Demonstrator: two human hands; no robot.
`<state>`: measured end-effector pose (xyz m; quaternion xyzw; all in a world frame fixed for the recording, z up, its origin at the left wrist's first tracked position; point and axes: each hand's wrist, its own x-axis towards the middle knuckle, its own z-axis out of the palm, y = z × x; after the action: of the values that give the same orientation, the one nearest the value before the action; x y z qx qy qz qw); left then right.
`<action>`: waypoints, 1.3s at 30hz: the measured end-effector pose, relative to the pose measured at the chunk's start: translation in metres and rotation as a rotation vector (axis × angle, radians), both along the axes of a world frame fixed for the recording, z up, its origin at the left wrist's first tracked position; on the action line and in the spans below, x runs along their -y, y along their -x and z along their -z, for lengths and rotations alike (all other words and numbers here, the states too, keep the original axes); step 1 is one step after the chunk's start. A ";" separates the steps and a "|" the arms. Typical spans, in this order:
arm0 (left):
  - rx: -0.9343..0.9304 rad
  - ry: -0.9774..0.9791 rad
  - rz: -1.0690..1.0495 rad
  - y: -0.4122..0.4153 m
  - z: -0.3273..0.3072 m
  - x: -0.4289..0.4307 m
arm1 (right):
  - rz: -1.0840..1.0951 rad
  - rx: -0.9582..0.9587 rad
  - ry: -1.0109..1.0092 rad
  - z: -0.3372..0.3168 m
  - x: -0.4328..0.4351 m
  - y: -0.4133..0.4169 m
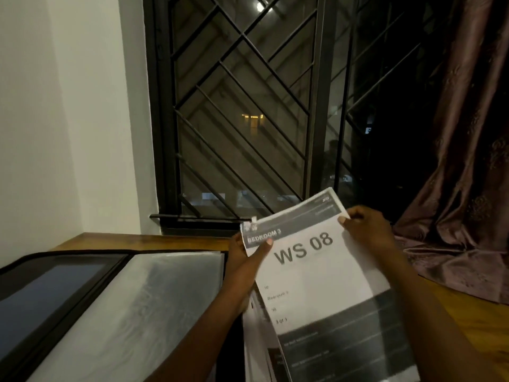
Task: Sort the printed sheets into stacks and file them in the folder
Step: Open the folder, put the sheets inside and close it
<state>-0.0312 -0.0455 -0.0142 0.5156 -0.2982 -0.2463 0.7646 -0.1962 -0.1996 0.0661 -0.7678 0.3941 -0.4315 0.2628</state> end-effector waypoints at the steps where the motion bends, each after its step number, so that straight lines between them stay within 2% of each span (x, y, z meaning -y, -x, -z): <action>1: -0.040 0.054 0.056 0.000 -0.010 -0.003 | -0.011 0.043 0.015 -0.016 -0.005 -0.003; 5: -0.130 0.059 0.153 -0.012 -0.057 -0.019 | -0.115 0.178 -0.009 -0.058 -0.021 -0.026; 9: -0.137 0.095 0.085 -0.058 -0.101 -0.055 | -0.517 0.138 -0.348 -0.056 -0.046 -0.049; 13: -0.158 0.010 0.121 -0.101 -0.107 -0.094 | -0.706 0.088 -0.503 -0.027 -0.069 -0.086; 16: -0.135 -0.028 0.152 -0.117 -0.094 -0.116 | -0.605 0.205 -0.561 0.000 -0.071 -0.123; 19: 0.018 -0.147 -0.073 -0.137 -0.066 -0.129 | -0.478 0.385 -0.713 0.027 -0.062 -0.152; 22: 0.284 -0.410 -0.184 -0.162 -0.032 -0.129 | -0.364 0.482 -0.804 0.044 -0.056 -0.170; 26: 0.804 -0.722 -0.221 -0.189 -0.002 -0.106 | -0.299 0.596 -0.829 0.051 -0.050 -0.189; 28: 0.919 -0.828 -0.261 -0.200 0.007 -0.094 | -0.274 0.628 -0.818 0.053 -0.048 -0.199; 30: 0.943 -0.909 -0.318 -0.210 0.014 -0.085 | -0.255 0.674 -0.796 0.053 -0.046 -0.207; 34: 0.903 -0.945 -0.381 -0.214 0.025 -0.081 | -0.217 0.750 -0.768 0.054 -0.044 -0.226; 39: 0.897 -0.779 -0.489 -0.213 0.028 -0.084 | -0.211 0.815 -0.787 0.049 -0.042 -0.240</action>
<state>0.1815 0.0380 -0.0420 0.8616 -0.3516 0.0846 0.3563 0.0439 -0.1575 0.0175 -0.4190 0.3131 -0.4850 0.7008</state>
